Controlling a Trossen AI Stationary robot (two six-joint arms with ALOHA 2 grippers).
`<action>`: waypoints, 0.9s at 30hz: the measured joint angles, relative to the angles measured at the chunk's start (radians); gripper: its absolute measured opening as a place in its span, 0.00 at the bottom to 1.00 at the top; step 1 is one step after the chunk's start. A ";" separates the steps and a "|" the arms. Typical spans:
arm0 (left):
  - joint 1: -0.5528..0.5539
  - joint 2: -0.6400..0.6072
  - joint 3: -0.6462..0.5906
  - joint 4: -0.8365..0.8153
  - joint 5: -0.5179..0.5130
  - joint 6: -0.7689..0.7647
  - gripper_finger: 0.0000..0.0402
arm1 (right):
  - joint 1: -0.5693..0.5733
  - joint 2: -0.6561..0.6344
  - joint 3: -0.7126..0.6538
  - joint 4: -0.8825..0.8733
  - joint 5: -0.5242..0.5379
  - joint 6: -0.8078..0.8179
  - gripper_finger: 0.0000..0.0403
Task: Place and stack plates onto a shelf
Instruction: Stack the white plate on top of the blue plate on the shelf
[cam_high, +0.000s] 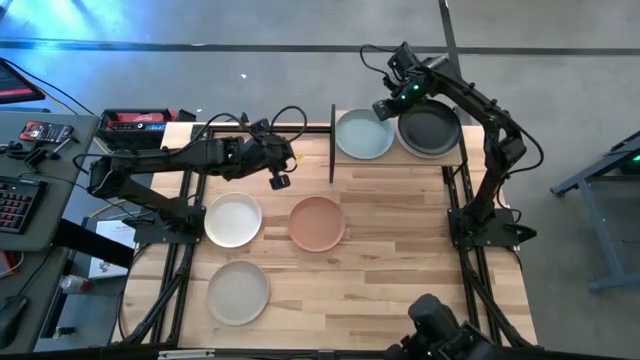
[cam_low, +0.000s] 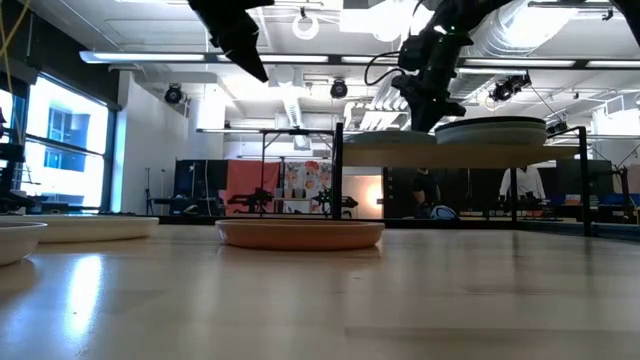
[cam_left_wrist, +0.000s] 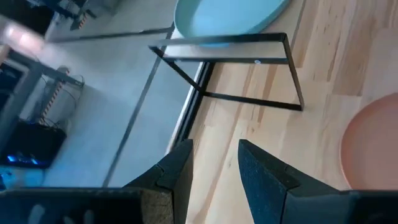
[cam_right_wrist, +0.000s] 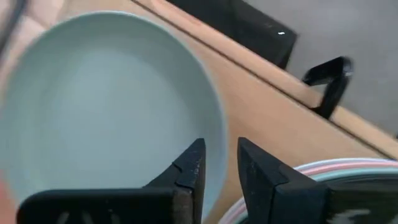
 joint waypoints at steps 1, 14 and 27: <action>0.000 0.000 0.000 -0.013 0.001 -0.027 0.29 | 0.000 -0.005 0.000 0.000 -0.029 0.008 0.18; 0.000 0.000 0.000 -0.348 0.062 -0.417 0.29 | 0.253 -0.076 0.000 -0.053 -0.183 0.090 0.18; -0.018 0.000 0.000 -0.589 0.315 -0.733 0.29 | 0.644 -0.076 0.000 -0.010 0.016 0.317 0.18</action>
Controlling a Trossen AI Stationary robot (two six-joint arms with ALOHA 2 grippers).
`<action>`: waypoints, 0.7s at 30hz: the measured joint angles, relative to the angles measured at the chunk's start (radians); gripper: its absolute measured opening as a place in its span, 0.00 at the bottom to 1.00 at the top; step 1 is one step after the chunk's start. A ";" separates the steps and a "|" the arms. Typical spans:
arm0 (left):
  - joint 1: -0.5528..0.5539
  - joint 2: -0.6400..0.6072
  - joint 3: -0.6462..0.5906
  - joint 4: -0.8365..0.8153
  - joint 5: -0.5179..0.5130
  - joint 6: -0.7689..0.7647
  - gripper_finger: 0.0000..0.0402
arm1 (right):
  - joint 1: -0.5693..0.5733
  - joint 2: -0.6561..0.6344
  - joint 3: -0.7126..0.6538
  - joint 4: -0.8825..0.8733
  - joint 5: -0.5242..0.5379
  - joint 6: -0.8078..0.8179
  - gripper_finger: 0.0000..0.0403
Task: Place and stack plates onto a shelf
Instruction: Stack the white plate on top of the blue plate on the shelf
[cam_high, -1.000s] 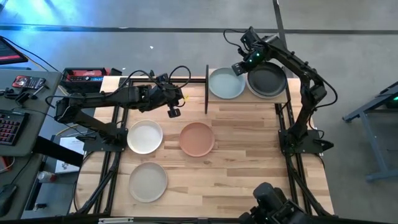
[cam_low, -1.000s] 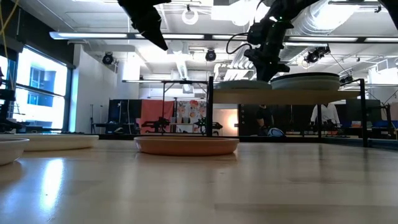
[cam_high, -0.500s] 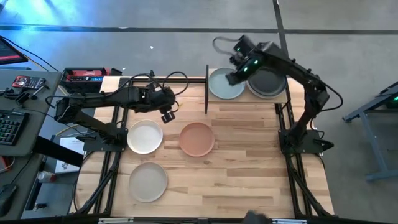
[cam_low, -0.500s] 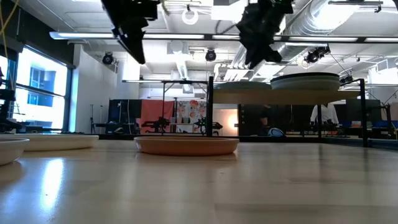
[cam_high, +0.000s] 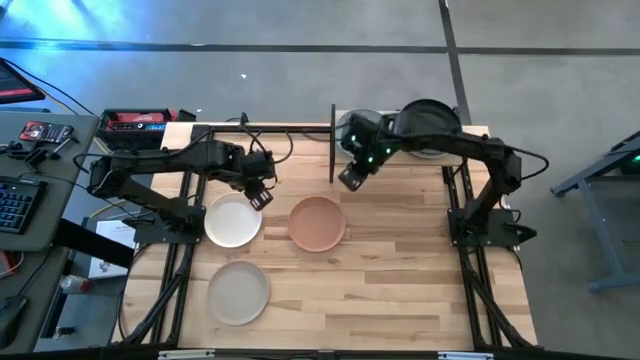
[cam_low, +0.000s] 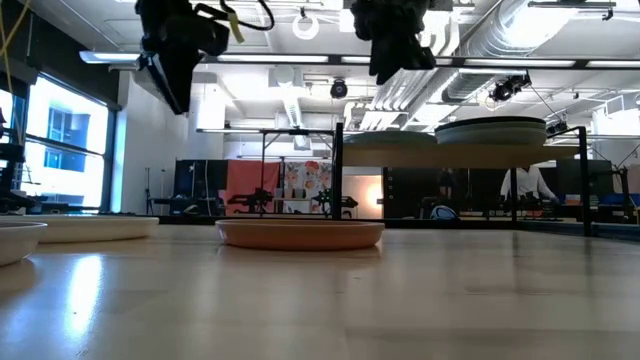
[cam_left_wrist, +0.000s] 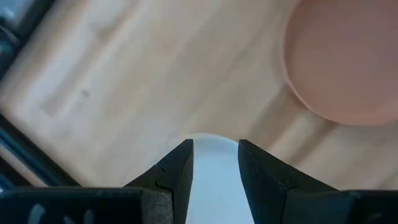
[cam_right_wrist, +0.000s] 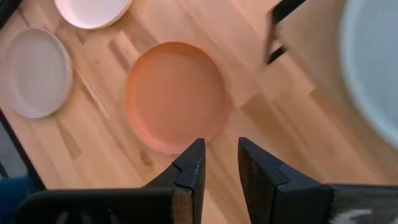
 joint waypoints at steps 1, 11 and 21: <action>-0.008 0.000 0.000 -0.005 0.019 -0.023 0.29 | 0.020 0.000 0.000 0.004 0.007 0.029 0.18; -0.164 0.000 -0.001 -0.053 0.060 -0.129 0.29 | 0.193 0.000 0.000 0.052 0.090 0.235 0.18; -0.315 0.001 -0.169 -0.015 0.062 -0.333 0.29 | 0.293 0.000 0.000 0.067 0.179 0.407 0.18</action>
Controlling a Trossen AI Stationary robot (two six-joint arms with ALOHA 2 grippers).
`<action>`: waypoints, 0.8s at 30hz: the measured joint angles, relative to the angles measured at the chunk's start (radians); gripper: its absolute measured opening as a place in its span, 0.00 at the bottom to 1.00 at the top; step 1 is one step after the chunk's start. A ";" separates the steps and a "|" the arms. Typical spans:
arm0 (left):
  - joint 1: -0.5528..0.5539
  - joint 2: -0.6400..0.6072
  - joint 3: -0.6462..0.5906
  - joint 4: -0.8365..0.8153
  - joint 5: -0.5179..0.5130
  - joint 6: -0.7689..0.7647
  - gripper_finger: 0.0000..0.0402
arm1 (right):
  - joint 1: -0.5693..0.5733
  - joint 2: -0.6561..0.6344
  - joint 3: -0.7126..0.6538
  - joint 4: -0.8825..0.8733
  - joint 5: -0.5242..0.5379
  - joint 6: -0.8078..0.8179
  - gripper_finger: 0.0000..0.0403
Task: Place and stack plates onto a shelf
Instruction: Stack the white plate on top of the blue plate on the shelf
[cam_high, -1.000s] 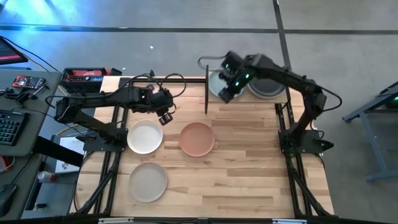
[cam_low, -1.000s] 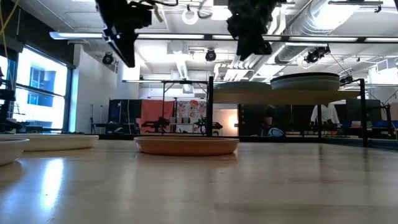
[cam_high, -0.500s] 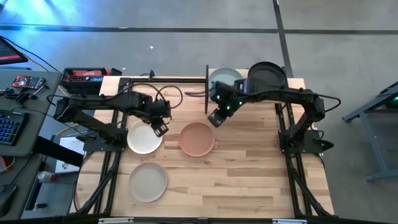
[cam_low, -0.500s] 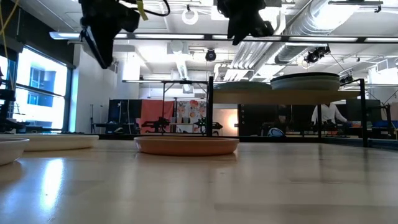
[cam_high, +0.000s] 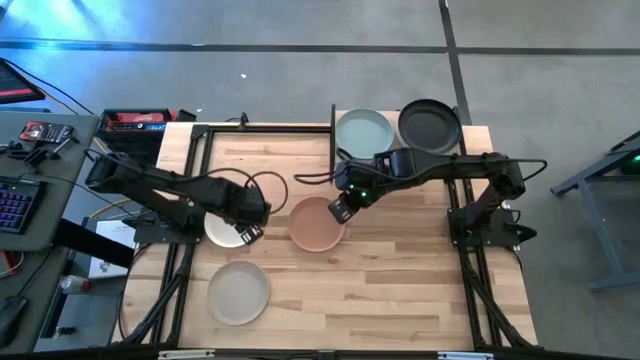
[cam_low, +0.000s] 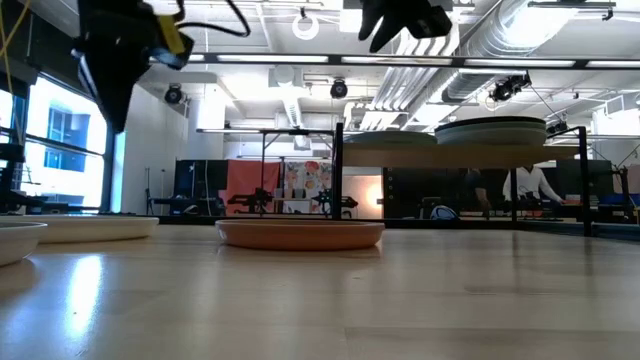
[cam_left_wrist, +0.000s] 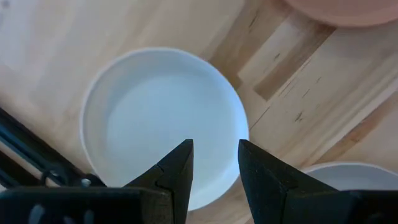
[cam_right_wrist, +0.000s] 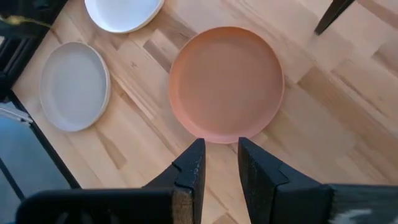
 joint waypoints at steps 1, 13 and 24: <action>-0.011 0.000 -0.016 0.009 0.002 -0.014 0.29 | 0.006 0.000 0.000 0.001 0.006 0.014 0.18; -0.080 0.000 -0.230 0.294 0.052 -0.122 0.29 | 0.057 0.000 0.000 0.022 0.058 0.085 0.18; -0.123 0.000 -0.385 0.453 0.105 -0.179 0.29 | 0.070 0.000 0.000 0.074 0.101 0.127 0.18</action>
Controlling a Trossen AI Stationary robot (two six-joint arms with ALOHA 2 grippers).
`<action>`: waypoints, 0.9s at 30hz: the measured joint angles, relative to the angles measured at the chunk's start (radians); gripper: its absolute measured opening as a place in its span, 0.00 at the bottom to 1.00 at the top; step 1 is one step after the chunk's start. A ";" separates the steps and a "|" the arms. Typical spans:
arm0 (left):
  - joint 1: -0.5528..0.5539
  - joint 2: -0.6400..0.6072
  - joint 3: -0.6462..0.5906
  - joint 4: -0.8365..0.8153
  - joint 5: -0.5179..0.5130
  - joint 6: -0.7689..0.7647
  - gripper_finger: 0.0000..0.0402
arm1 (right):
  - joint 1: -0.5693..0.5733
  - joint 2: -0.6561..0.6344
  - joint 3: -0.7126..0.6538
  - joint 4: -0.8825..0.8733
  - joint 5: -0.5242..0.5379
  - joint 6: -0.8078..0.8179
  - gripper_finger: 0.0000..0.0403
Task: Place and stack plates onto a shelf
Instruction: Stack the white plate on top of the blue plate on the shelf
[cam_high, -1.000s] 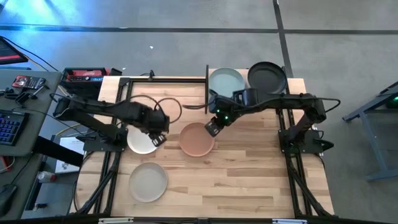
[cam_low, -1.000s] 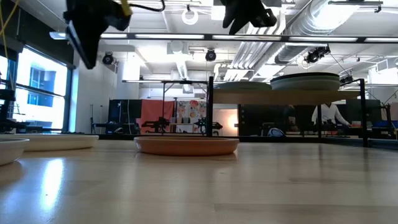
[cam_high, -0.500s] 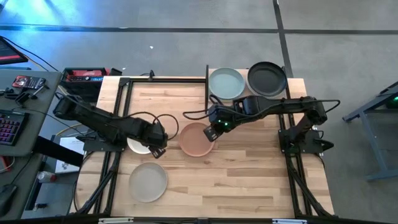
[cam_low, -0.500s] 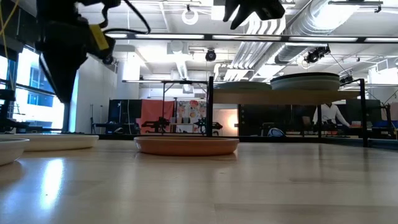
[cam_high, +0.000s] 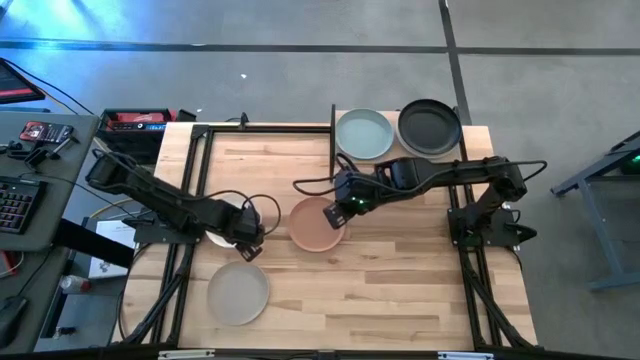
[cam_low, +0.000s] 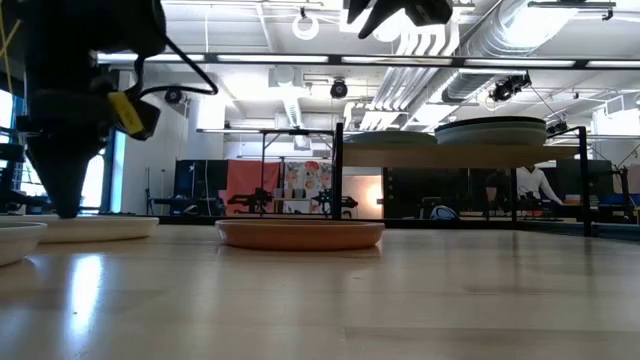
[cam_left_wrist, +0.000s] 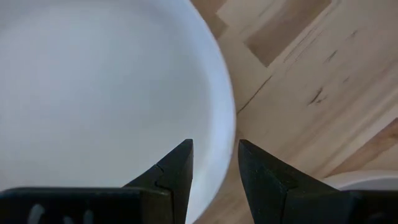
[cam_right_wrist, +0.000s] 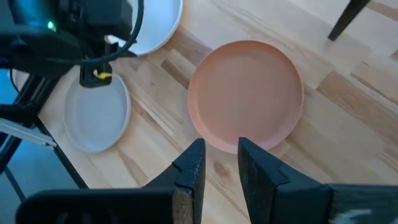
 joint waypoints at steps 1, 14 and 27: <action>-0.005 0.000 -0.006 0.009 0.002 0.000 0.29 | 0.000 0.000 0.000 0.000 0.003 0.001 0.18; -0.027 0.000 -0.096 0.071 0.008 0.002 0.27 | 0.000 0.000 0.000 0.003 0.020 0.003 0.18; -0.027 0.000 -0.060 0.063 0.037 0.282 0.02 | -0.016 0.000 0.000 0.003 0.019 0.000 0.18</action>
